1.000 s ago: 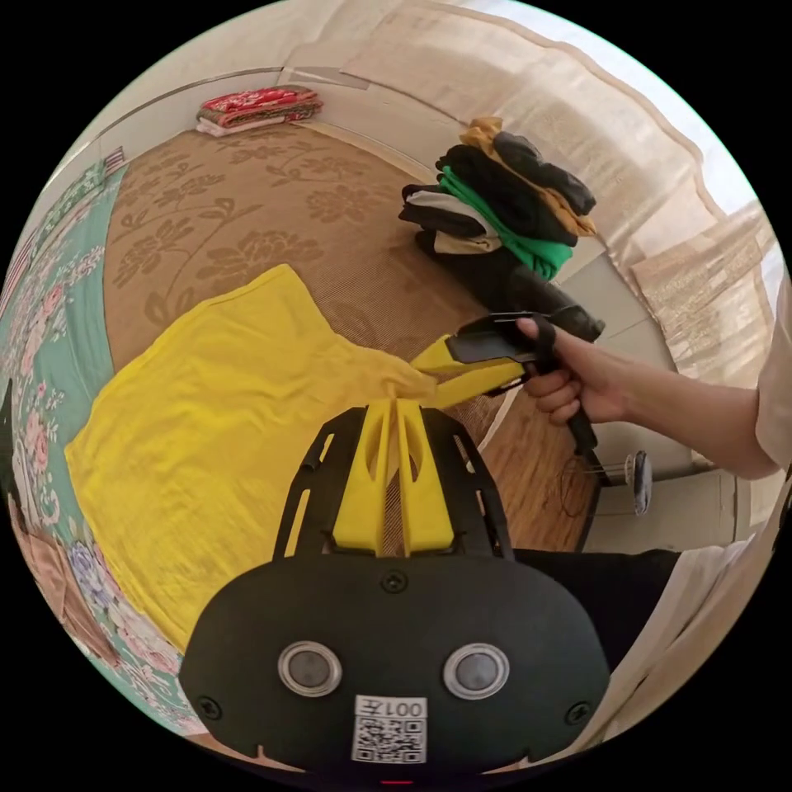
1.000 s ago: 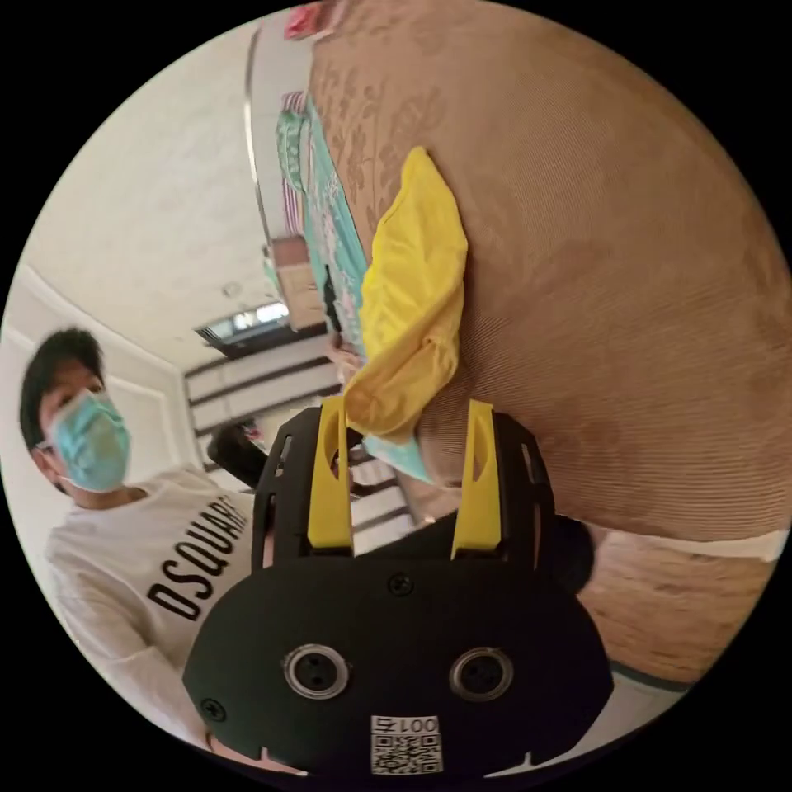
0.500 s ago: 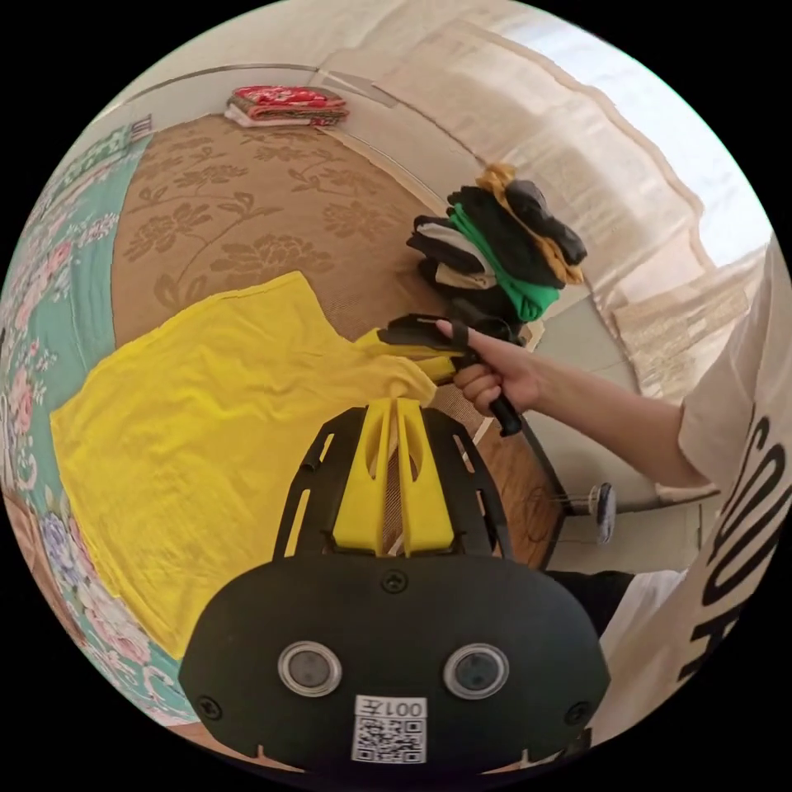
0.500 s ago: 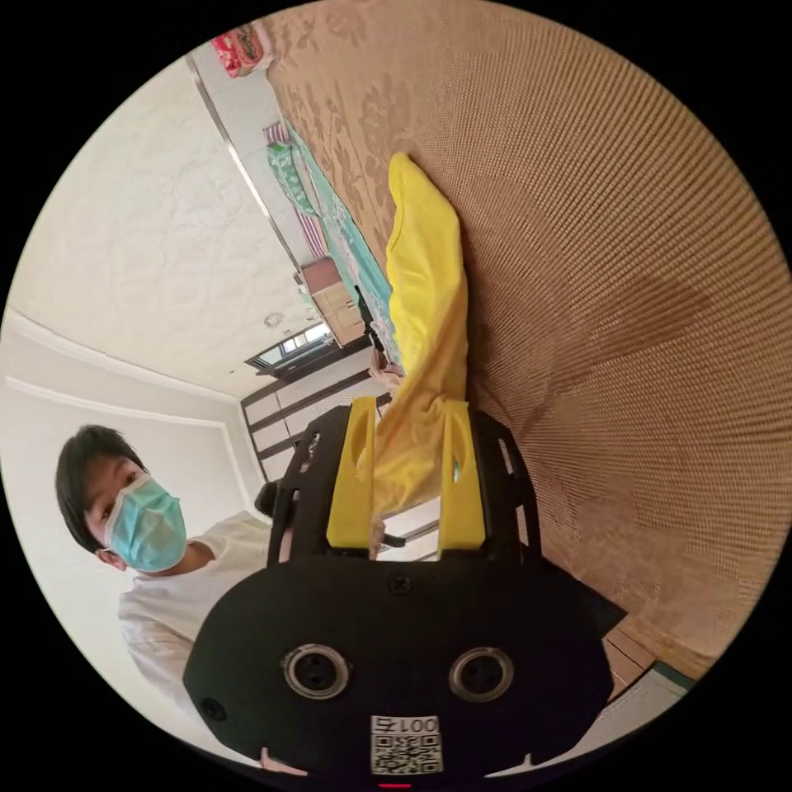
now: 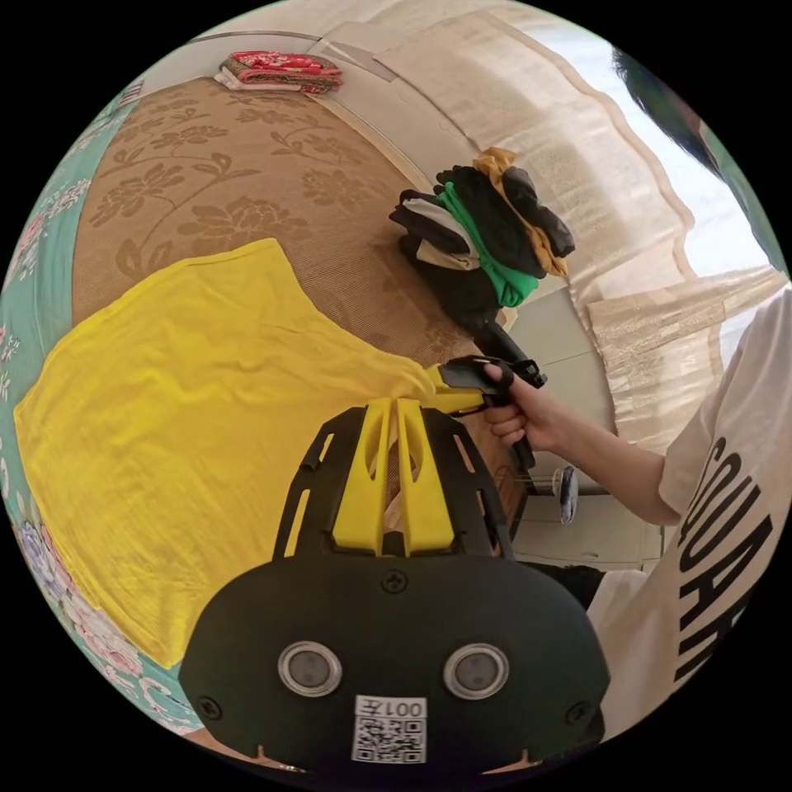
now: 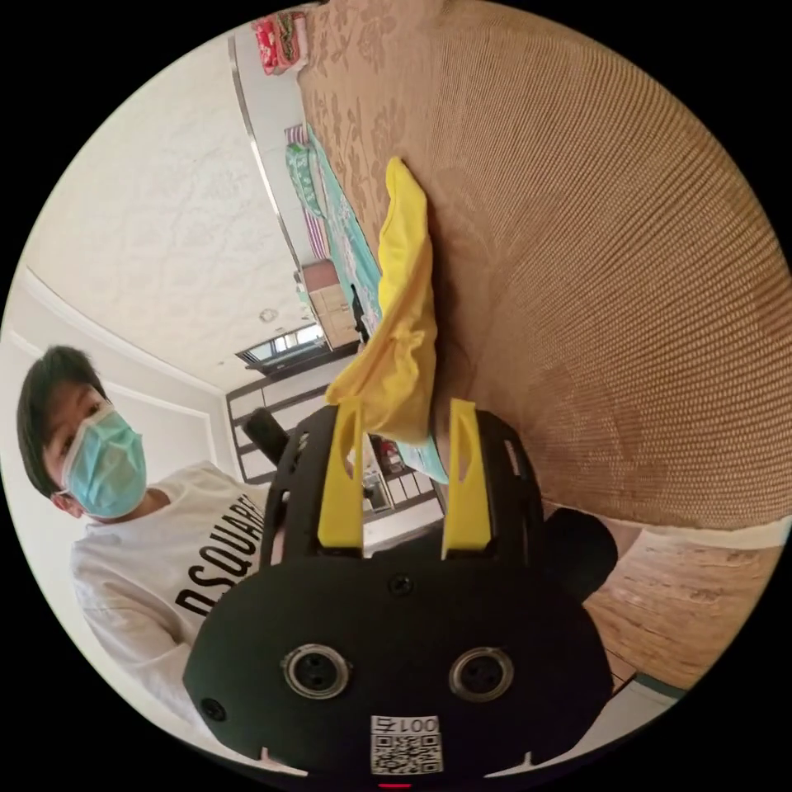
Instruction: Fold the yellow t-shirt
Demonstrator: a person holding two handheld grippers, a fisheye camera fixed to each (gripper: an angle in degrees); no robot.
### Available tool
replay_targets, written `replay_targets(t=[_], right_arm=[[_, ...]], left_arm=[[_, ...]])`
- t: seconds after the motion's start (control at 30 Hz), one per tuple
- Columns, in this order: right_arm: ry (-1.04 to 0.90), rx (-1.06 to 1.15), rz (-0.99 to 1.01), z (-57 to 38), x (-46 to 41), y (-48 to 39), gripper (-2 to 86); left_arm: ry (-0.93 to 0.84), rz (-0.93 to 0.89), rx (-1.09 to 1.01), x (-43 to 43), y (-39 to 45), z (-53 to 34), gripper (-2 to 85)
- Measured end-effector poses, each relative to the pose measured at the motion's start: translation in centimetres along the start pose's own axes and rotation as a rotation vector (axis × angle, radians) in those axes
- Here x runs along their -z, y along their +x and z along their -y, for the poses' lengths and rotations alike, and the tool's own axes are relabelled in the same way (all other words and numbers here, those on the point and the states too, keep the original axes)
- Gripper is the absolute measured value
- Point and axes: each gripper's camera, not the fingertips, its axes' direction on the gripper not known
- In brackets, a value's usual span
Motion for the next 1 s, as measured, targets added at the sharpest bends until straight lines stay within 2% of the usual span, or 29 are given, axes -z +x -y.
replay_targets(t=[0.07,0.23,0.4,0.53,0.6,0.67,0.73,0.77,0.83,1.0], right_arm=[[-0.031,0.017,0.045,-0.9,-0.5,0.5,19.0],[0.01,0.045,0.395,-2.2,-1.7,2.8,19.5],[0.02,0.042,0.262,-1.1,-2.9,3.5,13.8],[0.099,0.06,0.333,-0.8,-2.4,3.2,5.1],[0.112,0.035,0.264,-1.4,-2.4,2.7,2.3],[0.137,-0.032,0.236,-2.1,-2.3,2.7,1.5],[0.164,-0.085,0.258,-2.7,-2.4,2.6,1.1],[0.167,-0.109,0.285,-2.8,-2.7,2.5,0.9],[0.163,-0.136,0.305,-2.9,-3.4,1.8,0.8],[0.197,-0.186,0.215,-2.4,-3.9,-1.0,1.0]], left_arm=[[-0.012,-0.006,-0.002,-0.6,0.8,0.1,-0.9],[-0.039,-0.009,-0.016,-1.8,2.2,-0.1,-0.8],[-0.062,-0.022,-0.057,-3.2,4.0,-0.6,-0.5],[-0.11,-0.048,-0.085,-5.0,5.9,-1.5,2.9],[-0.111,0.008,-0.102,-5.5,7.2,-2.2,7.5],[-0.146,0.179,-0.182,-6.3,9.8,-3.0,15.3],[-0.193,0.35,-0.273,-7.5,12.1,-3.7,18.1],[-0.211,0.451,-0.328,-8.4,13.4,-4.2,18.3],[-0.23,0.53,-0.412,-9.8,15.0,-5.0,18.2],[-0.178,0.721,-0.533,-12.2,17.8,-6.8,11.5]])
